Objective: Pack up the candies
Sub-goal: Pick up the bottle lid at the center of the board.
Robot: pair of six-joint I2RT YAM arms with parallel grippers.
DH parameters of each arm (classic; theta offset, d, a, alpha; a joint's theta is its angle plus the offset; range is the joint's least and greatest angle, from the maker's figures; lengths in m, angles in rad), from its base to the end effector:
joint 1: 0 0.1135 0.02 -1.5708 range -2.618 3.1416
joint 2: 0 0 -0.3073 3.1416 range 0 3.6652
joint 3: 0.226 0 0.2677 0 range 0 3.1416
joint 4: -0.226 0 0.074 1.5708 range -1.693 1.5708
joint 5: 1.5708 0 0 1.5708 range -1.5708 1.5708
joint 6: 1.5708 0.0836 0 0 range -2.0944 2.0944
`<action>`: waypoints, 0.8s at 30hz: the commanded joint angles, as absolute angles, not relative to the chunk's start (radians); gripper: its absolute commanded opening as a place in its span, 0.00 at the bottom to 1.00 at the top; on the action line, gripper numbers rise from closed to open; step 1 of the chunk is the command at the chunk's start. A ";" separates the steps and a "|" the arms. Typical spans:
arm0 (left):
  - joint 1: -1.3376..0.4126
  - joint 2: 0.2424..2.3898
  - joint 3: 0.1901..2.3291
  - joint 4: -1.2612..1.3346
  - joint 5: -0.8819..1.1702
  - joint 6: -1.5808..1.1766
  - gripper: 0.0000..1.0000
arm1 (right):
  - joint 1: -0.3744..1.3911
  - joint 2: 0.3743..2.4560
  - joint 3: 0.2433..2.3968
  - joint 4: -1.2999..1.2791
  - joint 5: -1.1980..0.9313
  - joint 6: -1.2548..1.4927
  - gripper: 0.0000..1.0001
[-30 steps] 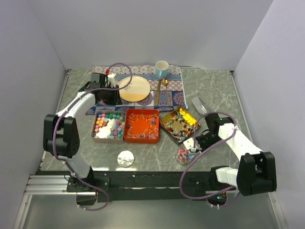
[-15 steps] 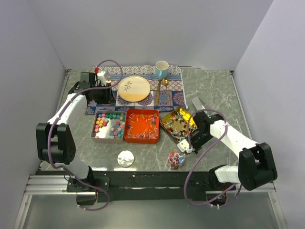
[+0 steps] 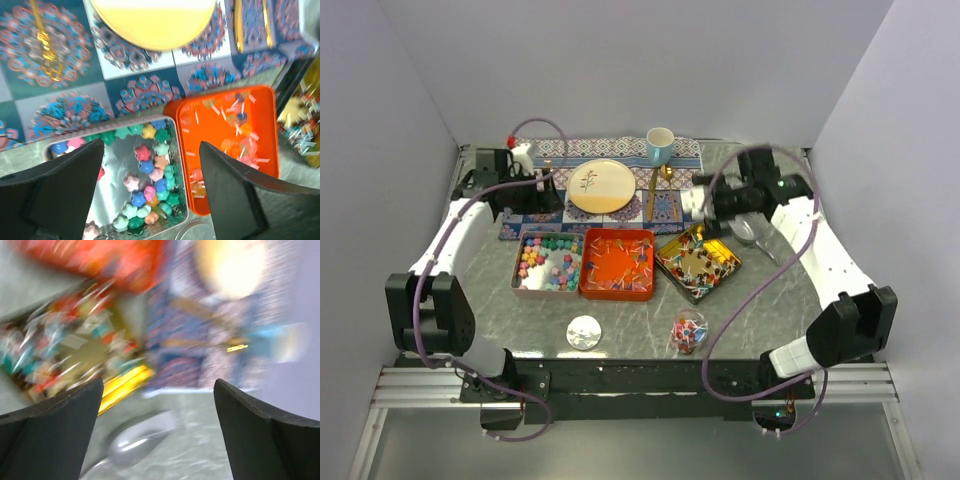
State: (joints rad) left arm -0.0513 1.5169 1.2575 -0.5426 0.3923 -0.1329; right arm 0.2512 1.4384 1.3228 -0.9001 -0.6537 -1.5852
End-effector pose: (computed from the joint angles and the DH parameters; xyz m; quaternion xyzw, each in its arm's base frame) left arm 0.3740 -0.0512 0.3027 0.0359 0.9115 -0.2137 0.3496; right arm 0.2968 0.1287 0.3283 -0.7771 0.4832 0.0821 0.3949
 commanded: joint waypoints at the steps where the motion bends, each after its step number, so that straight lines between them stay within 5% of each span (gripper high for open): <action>1: 0.040 1.480 1.313 -0.511 0.449 -0.196 0.86 | 0.396 1.497 1.586 -0.940 -0.859 -1.252 1.00; 8: 0.139 1.488 1.384 -0.515 0.529 -0.210 0.98 | 0.774 1.912 2.034 -1.276 -0.853 -1.314 1.00; 14: 0.236 1.496 1.445 -0.526 0.574 -0.250 0.97 | 0.977 1.893 1.651 -0.975 -0.675 -1.489 1.00; 24: 0.287 1.379 1.398 -0.480 0.514 -0.258 0.96 | 1.098 2.034 1.631 -0.850 -0.617 -1.384 1.00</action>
State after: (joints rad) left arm 0.2829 1.4792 1.4086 -0.5201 0.5209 -0.2497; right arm 1.0870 1.9896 1.5959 -0.9463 -0.6437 -1.4631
